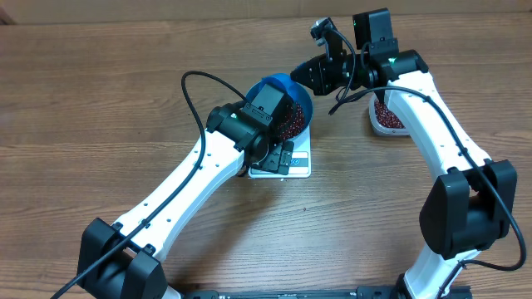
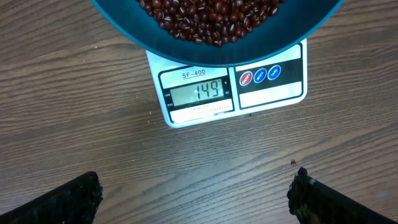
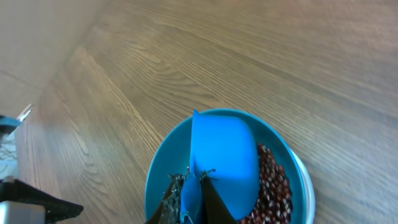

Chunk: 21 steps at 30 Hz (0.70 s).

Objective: Scoop item into bowl and weigh 150g on scale
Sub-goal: 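Tilt the scoop over the teal bowl to add a few beans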

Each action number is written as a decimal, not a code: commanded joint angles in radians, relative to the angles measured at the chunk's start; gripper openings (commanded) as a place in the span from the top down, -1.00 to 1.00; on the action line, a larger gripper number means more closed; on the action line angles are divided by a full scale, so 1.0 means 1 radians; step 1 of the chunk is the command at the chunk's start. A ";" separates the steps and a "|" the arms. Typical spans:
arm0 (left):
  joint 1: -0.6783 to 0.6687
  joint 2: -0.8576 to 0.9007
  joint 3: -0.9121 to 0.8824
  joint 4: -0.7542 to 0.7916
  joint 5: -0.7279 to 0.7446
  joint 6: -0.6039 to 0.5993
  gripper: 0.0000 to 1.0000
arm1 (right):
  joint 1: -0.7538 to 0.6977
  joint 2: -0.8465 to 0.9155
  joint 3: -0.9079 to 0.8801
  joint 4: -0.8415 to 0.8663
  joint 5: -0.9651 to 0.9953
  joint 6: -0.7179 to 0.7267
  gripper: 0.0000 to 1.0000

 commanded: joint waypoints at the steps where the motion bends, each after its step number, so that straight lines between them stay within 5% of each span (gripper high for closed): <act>1: -0.006 0.002 -0.005 0.000 0.003 -0.006 -0.99 | -0.001 -0.058 0.024 0.025 -0.053 -0.047 0.93; 10: -0.006 0.002 -0.005 0.000 0.003 -0.006 -0.99 | -0.003 -0.112 0.024 0.019 -0.042 -0.201 0.93; 21: -0.006 0.002 -0.005 0.000 0.003 -0.006 -0.99 | 0.005 -0.112 0.024 -0.006 0.084 -0.200 0.93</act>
